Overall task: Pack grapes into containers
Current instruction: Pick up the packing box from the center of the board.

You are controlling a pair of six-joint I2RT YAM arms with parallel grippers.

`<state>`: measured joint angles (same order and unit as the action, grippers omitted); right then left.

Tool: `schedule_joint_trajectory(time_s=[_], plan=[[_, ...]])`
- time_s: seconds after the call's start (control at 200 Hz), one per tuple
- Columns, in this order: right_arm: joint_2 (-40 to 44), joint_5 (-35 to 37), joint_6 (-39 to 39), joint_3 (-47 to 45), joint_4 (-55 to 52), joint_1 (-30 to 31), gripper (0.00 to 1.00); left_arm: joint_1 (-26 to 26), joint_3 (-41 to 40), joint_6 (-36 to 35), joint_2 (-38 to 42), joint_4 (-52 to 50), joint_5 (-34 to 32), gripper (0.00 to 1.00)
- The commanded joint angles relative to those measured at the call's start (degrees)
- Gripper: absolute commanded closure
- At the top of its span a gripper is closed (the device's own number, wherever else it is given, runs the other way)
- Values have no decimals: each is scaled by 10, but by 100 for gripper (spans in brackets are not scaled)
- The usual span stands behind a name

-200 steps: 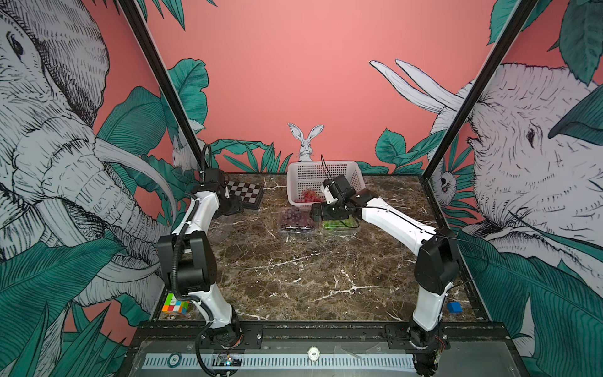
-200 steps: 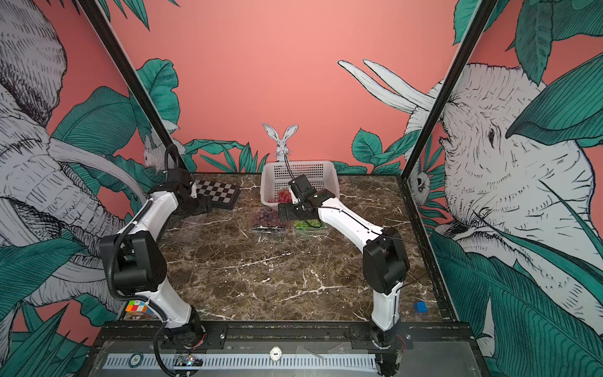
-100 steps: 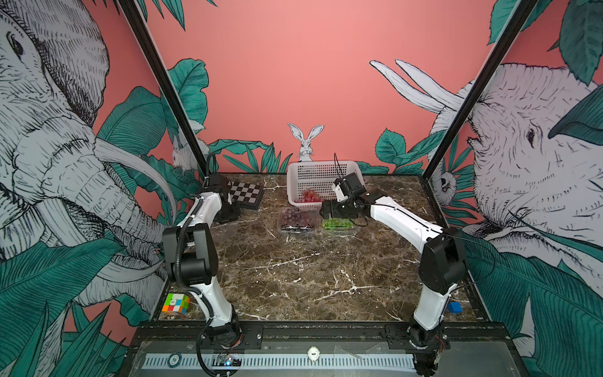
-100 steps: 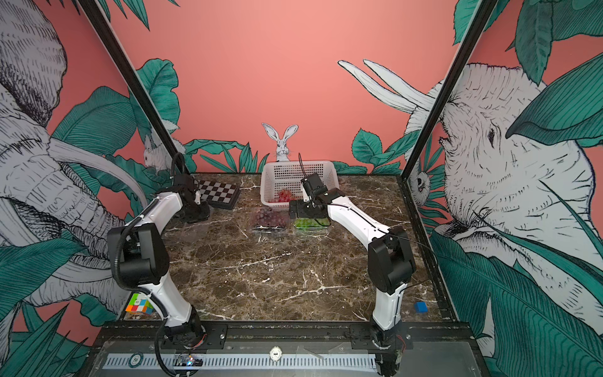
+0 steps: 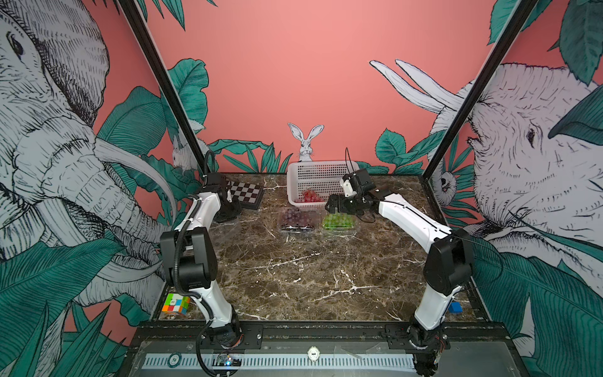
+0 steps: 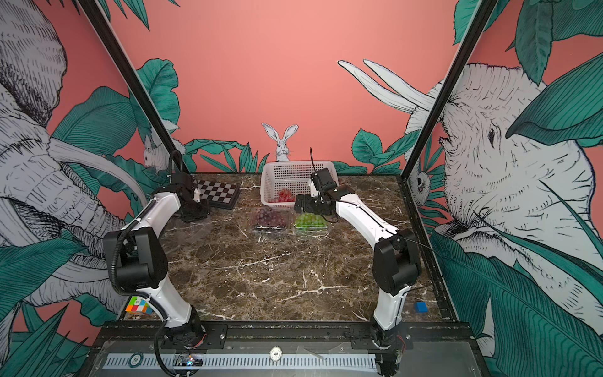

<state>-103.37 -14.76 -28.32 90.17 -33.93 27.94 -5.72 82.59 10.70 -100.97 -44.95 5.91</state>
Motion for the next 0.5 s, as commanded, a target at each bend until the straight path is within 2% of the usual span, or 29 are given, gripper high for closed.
schedule_joint_trajectory(time_s=[0.0,0.105,0.23,0.495], plan=[[-7,-19,-13,13,9,-5,2,1,16,6,43,-20,24,100],[-2,-28,-20,11,10,-14,2,4,23,22,72,-15,49,100],[10,-38,-28,2,15,-34,2,39,46,46,111,5,54,100],[55,-68,-57,-54,35,-108,2,203,148,83,118,53,26,100]])
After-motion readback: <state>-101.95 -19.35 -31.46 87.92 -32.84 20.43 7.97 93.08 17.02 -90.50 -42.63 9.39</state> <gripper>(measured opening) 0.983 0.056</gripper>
